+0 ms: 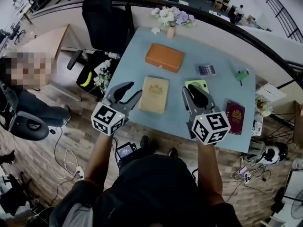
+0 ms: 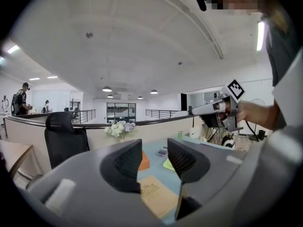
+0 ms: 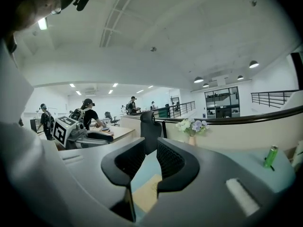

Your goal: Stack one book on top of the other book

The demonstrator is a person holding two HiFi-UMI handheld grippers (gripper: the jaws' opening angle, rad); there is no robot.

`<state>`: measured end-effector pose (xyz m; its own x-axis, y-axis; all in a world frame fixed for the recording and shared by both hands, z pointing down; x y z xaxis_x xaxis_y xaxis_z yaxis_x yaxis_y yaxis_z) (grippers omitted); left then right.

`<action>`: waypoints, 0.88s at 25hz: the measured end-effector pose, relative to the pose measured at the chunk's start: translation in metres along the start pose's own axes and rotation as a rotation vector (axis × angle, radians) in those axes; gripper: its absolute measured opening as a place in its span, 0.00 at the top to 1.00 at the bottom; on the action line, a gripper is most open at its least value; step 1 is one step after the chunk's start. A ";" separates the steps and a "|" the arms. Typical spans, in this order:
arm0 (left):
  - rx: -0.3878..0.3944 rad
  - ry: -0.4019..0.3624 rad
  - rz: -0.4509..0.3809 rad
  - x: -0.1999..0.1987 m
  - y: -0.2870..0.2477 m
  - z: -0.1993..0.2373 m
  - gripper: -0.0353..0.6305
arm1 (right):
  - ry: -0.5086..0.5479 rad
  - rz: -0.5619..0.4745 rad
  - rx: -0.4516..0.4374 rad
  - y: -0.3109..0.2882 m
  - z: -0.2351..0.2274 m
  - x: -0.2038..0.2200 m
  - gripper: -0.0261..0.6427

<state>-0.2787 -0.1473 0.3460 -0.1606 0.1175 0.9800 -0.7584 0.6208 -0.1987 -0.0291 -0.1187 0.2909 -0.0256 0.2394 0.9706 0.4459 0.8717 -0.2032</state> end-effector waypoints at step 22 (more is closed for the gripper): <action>0.019 0.129 0.099 0.075 -0.041 0.061 0.62 | -0.118 0.174 0.054 -0.066 -0.020 0.086 0.85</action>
<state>-0.2981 -0.2108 0.4265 -0.1533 0.2766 0.9487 -0.7547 0.5870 -0.2931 -0.0431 -0.1640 0.3903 -0.0582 0.4337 0.8992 0.4042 0.8338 -0.3760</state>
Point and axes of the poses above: the fingertips, and each gripper's own axes: y backward along the fingers, z to its left, x out of its underside, the point moved 6 cm from there along y, backward along the fingers, and after that the axes turned 3 degrees about x, right-handed, at the moved point
